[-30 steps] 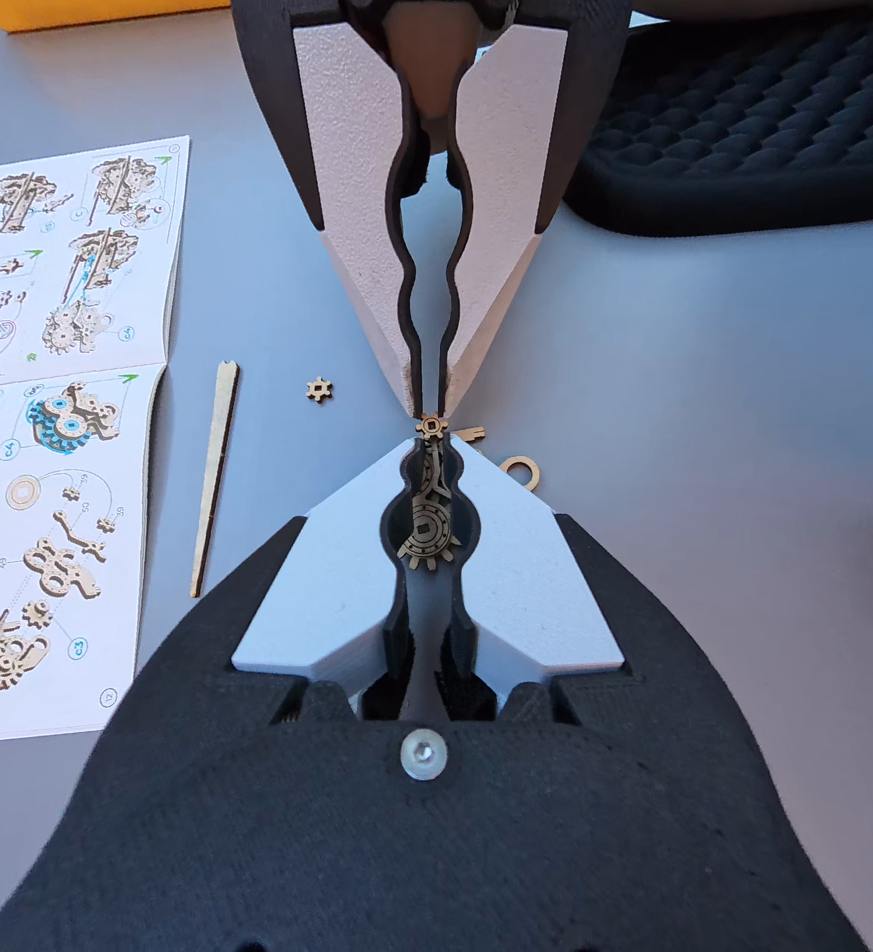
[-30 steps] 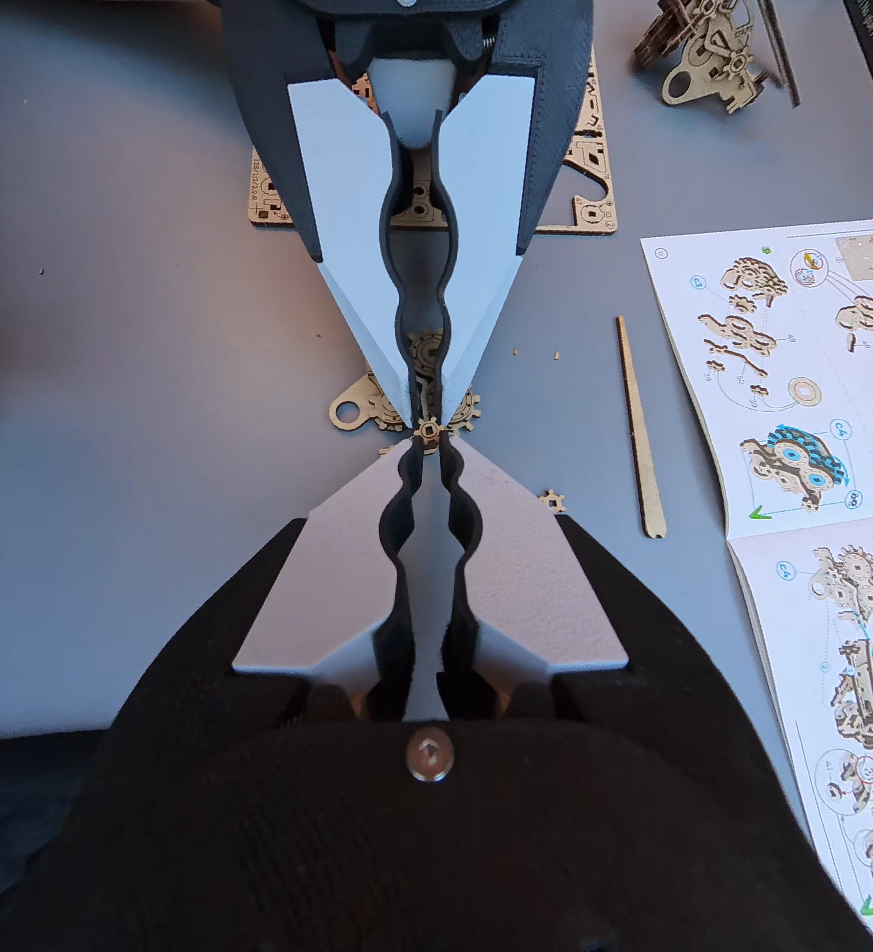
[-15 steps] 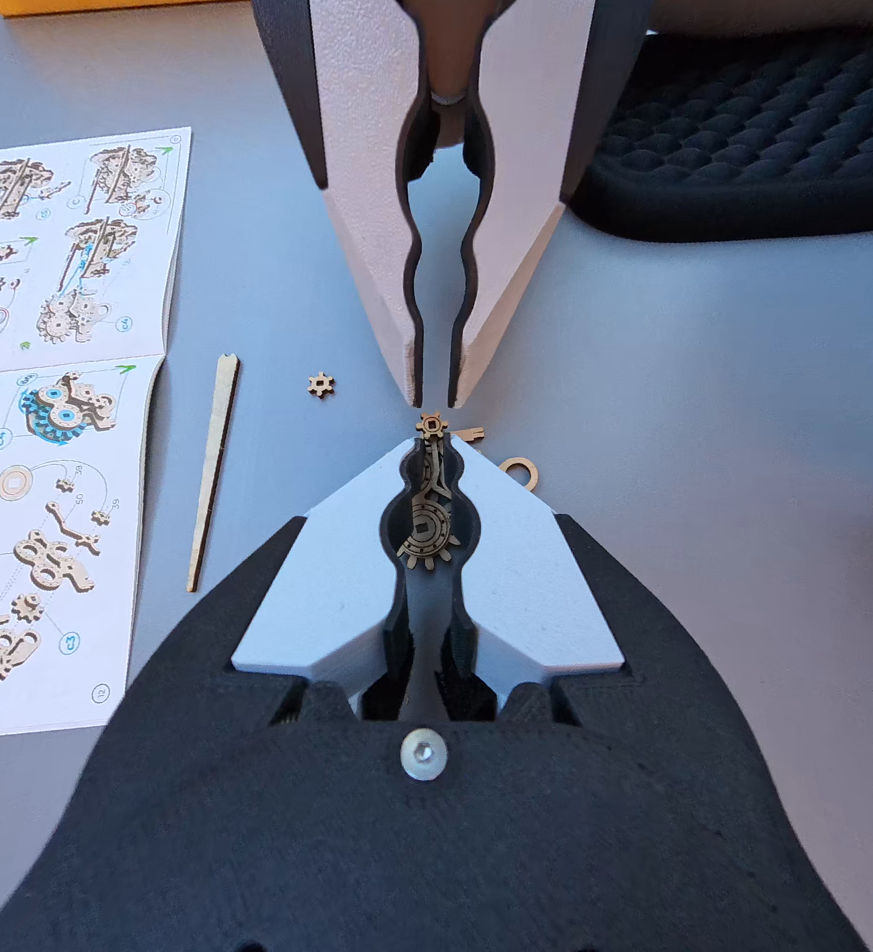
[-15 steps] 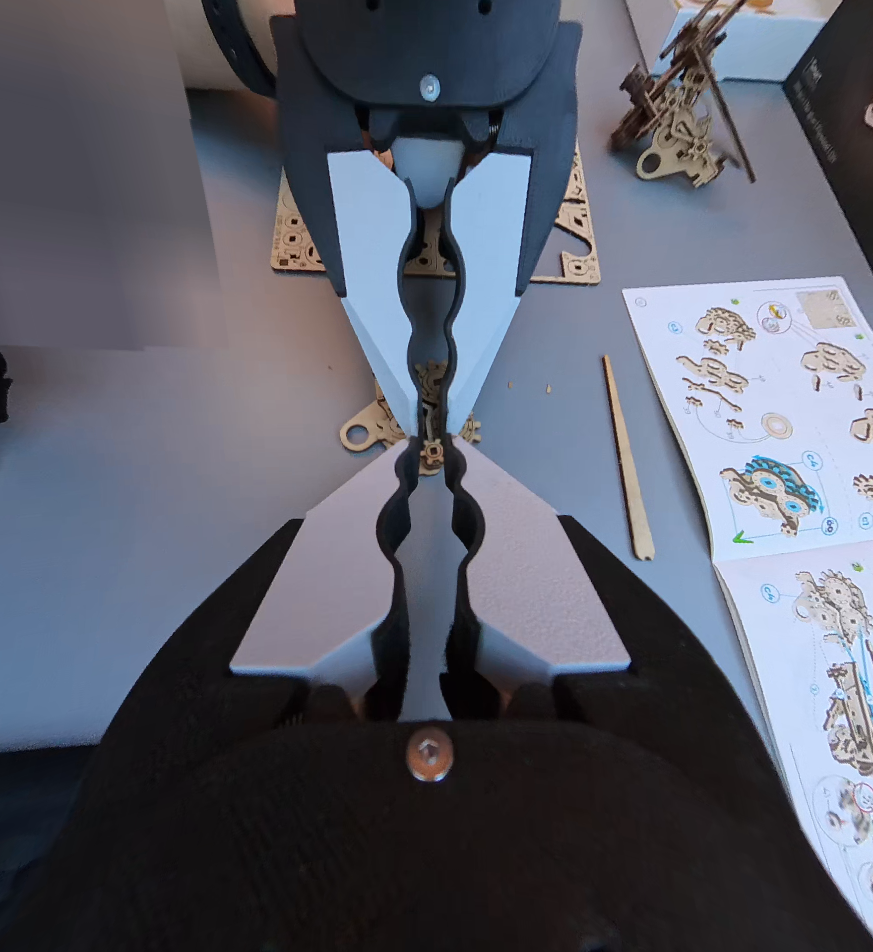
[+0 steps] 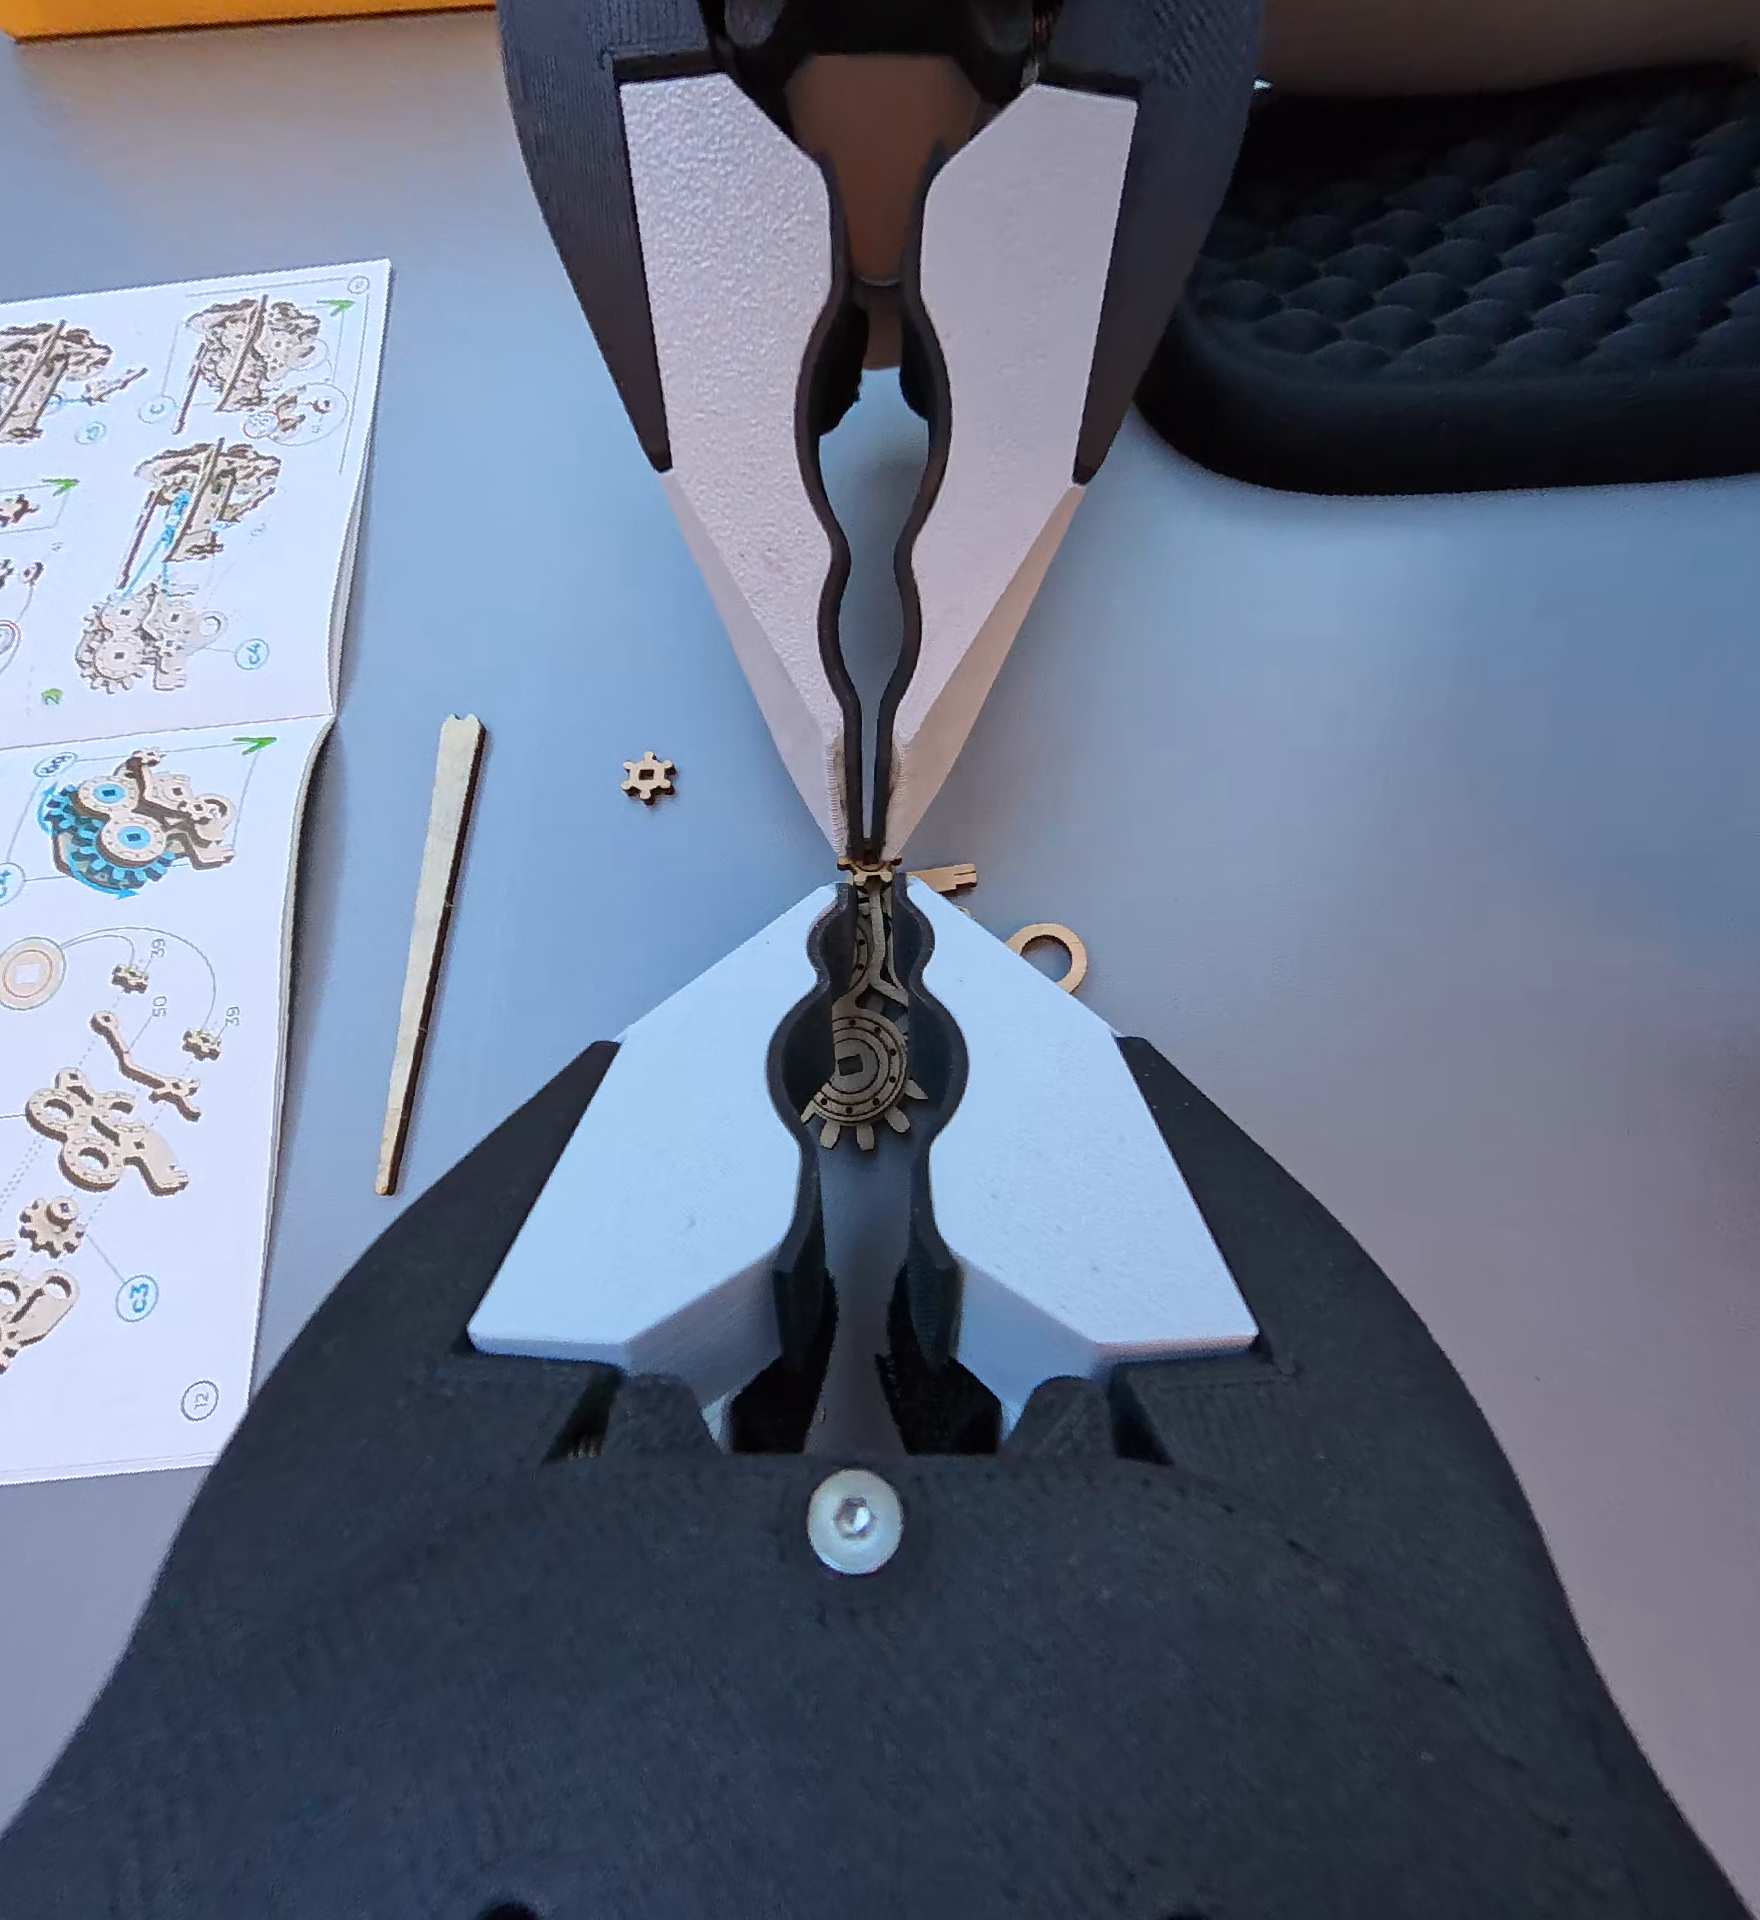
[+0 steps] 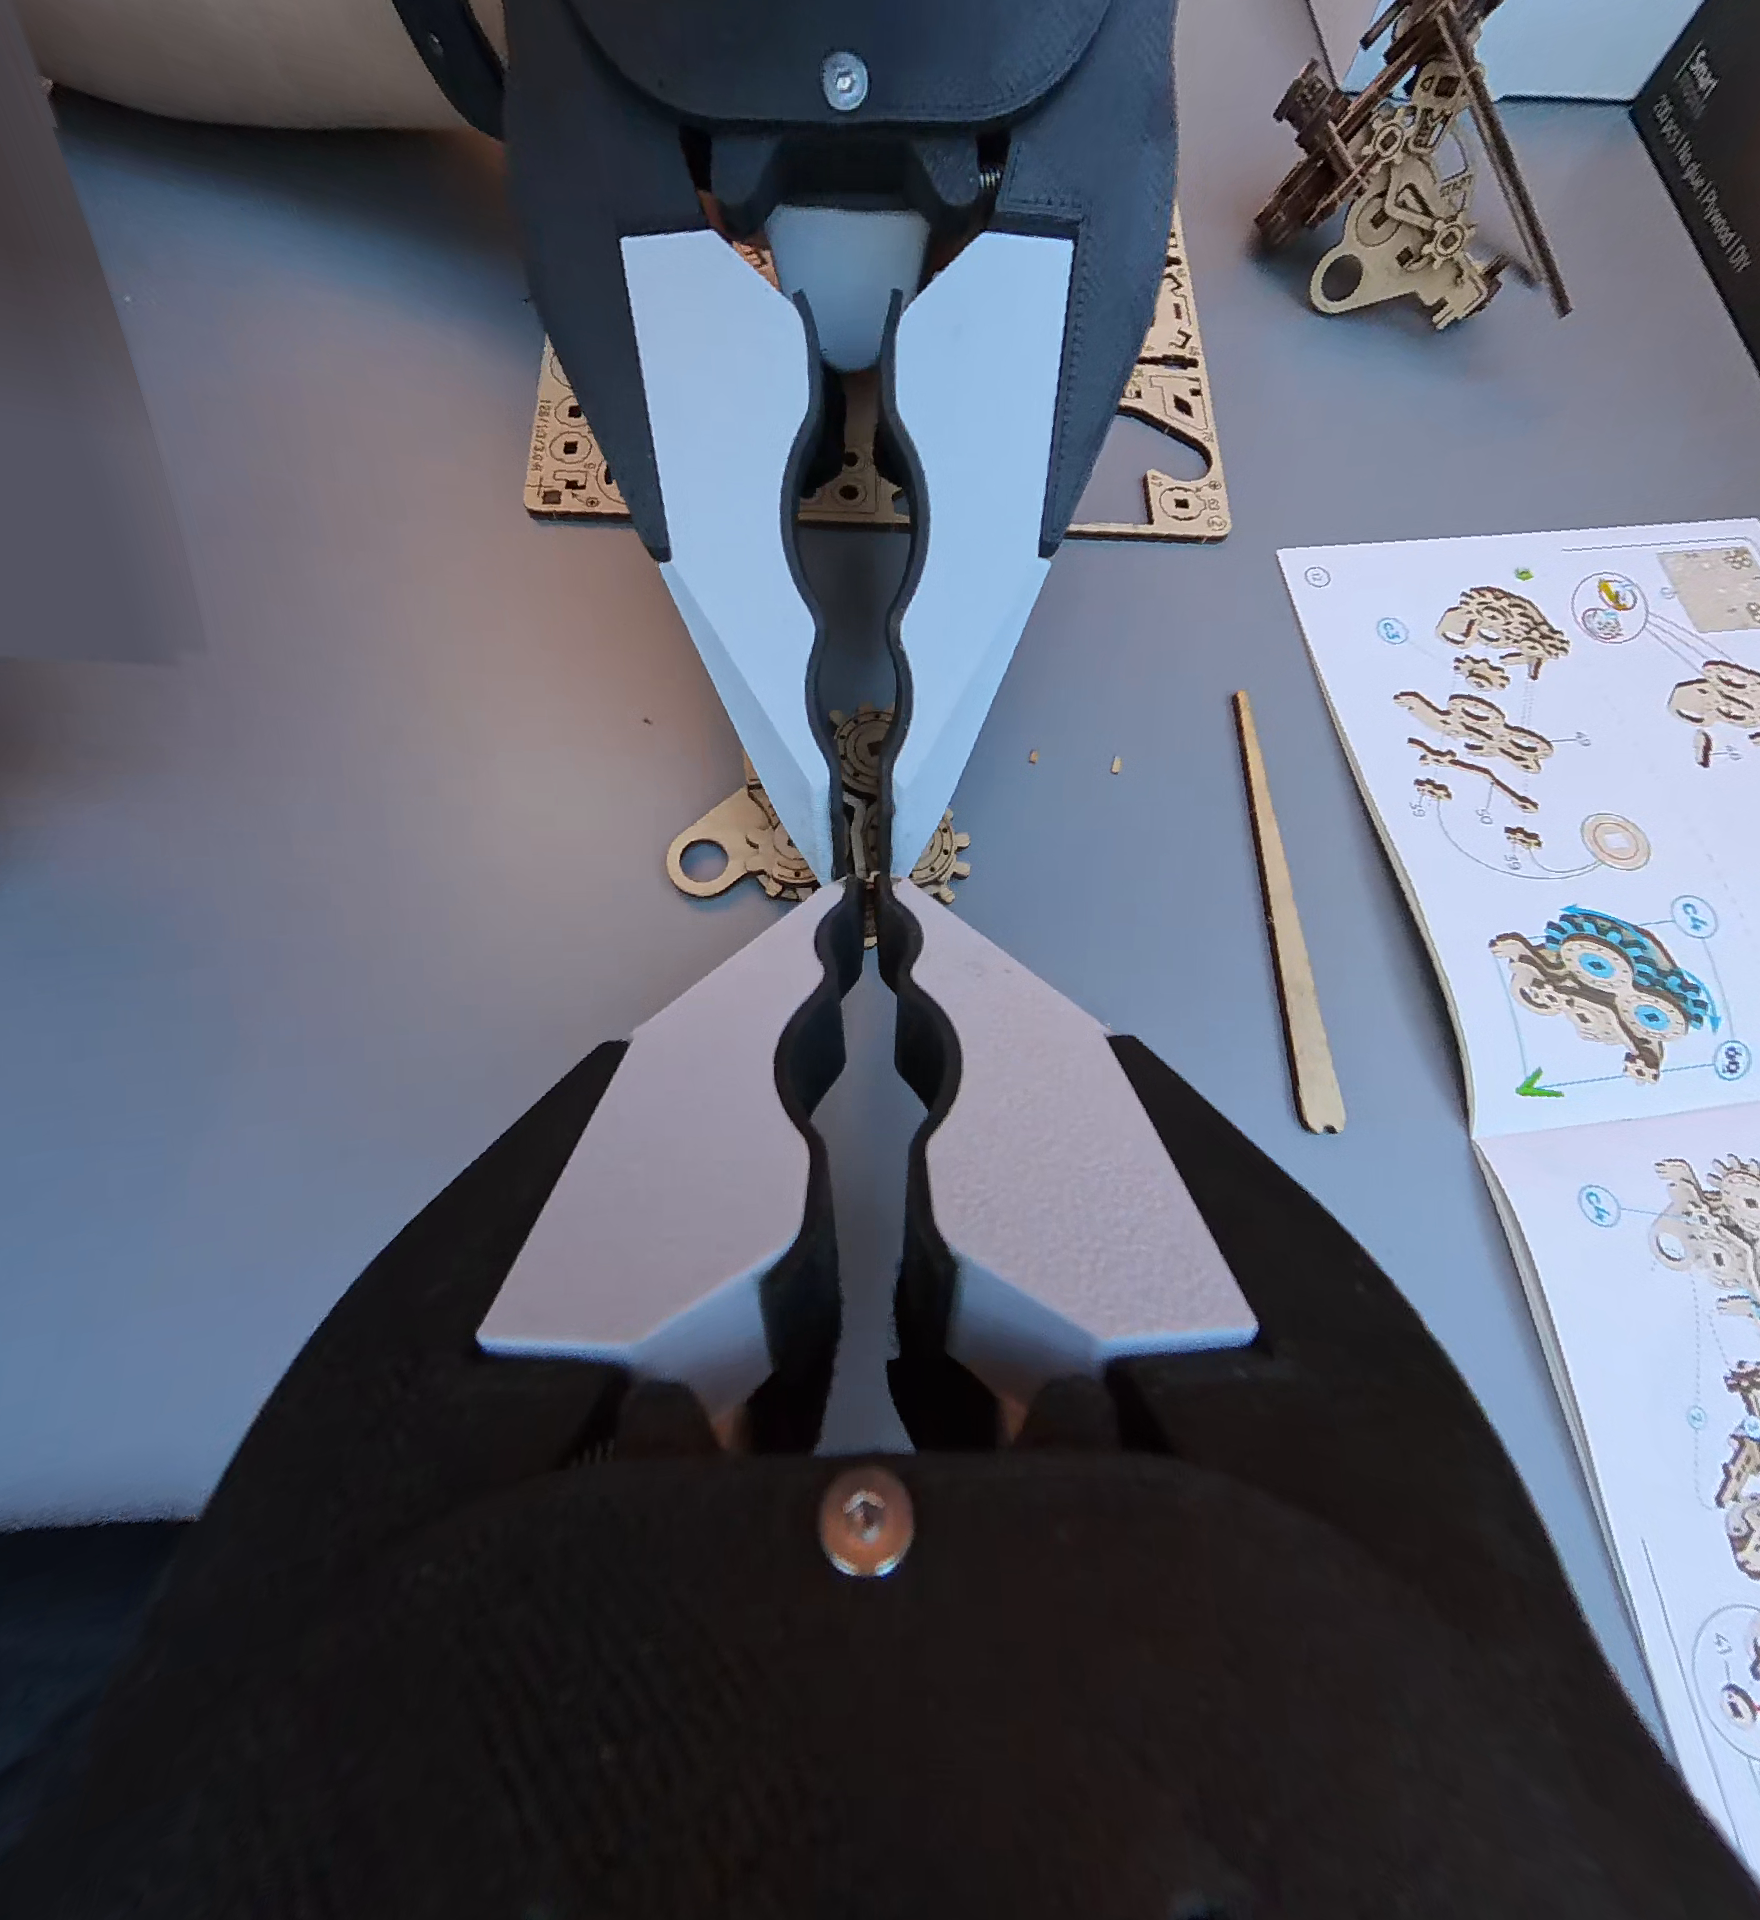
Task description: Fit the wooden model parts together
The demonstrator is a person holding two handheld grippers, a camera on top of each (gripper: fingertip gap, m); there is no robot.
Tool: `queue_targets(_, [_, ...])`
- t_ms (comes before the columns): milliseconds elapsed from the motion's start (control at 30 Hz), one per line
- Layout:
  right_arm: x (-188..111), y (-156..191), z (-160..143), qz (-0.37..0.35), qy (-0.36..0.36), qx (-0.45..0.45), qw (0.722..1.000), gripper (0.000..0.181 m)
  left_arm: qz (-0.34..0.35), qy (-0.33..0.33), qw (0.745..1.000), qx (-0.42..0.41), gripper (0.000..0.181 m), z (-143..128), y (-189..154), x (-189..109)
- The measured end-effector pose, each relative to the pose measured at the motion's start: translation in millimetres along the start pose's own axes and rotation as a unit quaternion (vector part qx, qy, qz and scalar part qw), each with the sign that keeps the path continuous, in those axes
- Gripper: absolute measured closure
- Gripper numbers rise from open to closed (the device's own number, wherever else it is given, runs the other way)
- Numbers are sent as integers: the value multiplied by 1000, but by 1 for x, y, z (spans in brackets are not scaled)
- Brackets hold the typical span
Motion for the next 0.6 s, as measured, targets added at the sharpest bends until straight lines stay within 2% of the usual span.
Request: queue_targets(600, [1, 2, 1, 13, 68, -31, 997, 181, 2, 2, 1000, 10, 178, 0, 0, 0])
Point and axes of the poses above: each gripper's, where its closed fingertips meet, x out along the fingers, z out of its top, y = z × x across the jaws, the point moved 2 cm from there along -x, back along the fingers, and after that the axes turned 8 degrees about -y, right-handed, at the moved point
